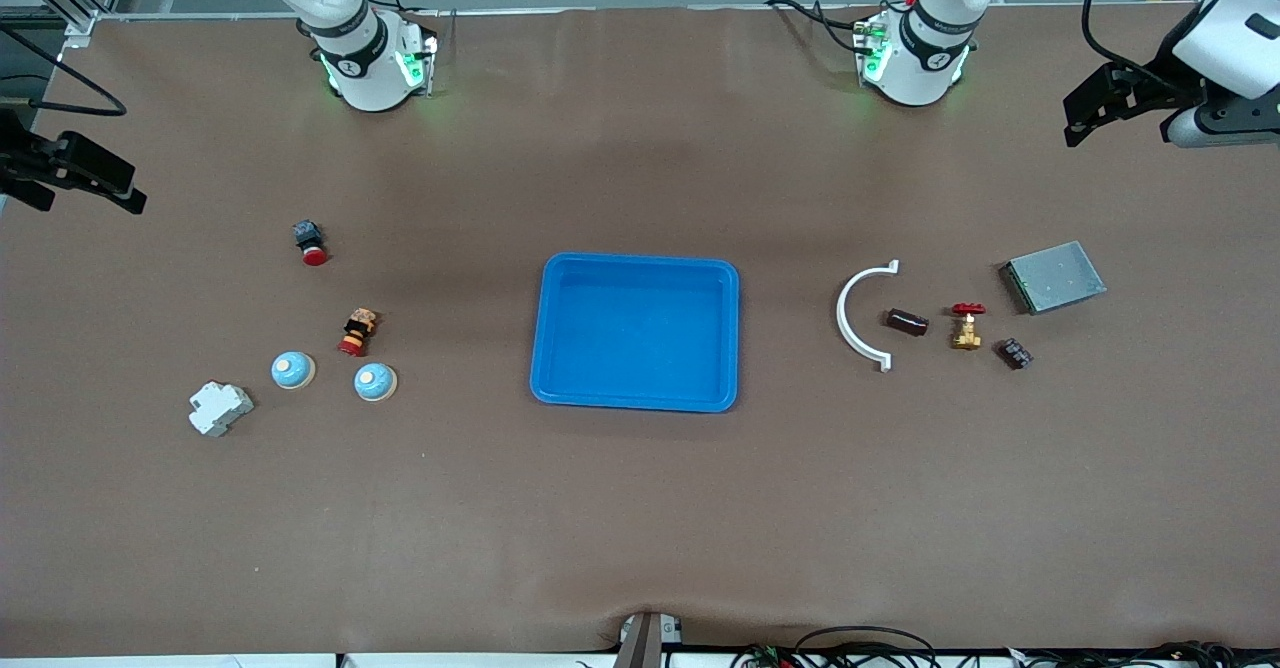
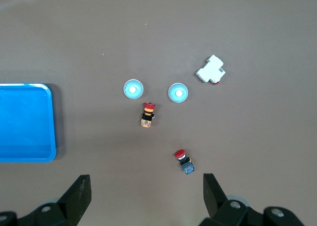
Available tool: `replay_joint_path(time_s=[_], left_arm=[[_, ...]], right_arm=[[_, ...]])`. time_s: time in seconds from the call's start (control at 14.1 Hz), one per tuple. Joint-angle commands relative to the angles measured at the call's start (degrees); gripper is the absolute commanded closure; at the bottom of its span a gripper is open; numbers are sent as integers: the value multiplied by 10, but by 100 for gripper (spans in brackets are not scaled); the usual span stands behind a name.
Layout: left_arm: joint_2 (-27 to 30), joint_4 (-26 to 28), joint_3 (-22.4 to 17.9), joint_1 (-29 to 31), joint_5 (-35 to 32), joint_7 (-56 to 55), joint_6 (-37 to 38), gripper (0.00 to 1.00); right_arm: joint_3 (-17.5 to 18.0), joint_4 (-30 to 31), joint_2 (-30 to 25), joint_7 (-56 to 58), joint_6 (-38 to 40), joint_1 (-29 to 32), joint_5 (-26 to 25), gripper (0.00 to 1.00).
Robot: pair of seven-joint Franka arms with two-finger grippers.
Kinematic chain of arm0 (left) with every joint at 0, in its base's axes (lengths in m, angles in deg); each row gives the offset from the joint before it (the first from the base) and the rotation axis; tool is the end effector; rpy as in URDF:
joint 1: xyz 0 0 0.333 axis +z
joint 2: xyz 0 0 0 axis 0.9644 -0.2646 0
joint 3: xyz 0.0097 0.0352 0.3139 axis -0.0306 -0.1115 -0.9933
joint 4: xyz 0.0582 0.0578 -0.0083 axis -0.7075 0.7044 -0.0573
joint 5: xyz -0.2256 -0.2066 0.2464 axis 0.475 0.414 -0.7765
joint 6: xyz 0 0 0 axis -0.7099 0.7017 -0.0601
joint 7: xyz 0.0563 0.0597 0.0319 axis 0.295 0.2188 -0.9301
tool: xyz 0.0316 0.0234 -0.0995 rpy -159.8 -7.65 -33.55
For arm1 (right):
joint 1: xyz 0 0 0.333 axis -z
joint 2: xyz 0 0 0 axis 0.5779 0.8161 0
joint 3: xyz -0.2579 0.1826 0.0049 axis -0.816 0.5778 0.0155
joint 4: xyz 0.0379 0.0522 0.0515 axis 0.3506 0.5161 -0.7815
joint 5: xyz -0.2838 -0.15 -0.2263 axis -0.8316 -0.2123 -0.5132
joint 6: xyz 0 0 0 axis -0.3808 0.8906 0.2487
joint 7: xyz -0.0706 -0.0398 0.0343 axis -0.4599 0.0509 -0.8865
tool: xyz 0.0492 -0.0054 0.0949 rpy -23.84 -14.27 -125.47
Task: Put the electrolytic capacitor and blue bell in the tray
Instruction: 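Move the left gripper to the capacitors while the right gripper reaches the bells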
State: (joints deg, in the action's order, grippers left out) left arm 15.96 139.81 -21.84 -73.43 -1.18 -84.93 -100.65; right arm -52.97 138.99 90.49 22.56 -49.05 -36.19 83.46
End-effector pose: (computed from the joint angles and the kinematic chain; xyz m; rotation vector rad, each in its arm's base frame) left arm 0.4867 -0.0600 0.6570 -3.0883 -0.0109 0.0680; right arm 0.5499 -0.0043 0.6644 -3.1232 0.0902 0.0087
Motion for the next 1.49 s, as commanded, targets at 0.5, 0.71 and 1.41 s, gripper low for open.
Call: replay_joint_path(time_s=[0.5,0.71,1.41], left_arm=[[-30,-4,1,20,0,-19,25,0],[-33,27,3,35,10,-42,-13,0],[-61,211,50,39,11,-197,-241,0]], right_arm=[[5,0,-2,-9,14,0,0,0],[6,0,-2,-10,14,-1,0,0],[6,-2,101,-11,-91,-26,9,0]])
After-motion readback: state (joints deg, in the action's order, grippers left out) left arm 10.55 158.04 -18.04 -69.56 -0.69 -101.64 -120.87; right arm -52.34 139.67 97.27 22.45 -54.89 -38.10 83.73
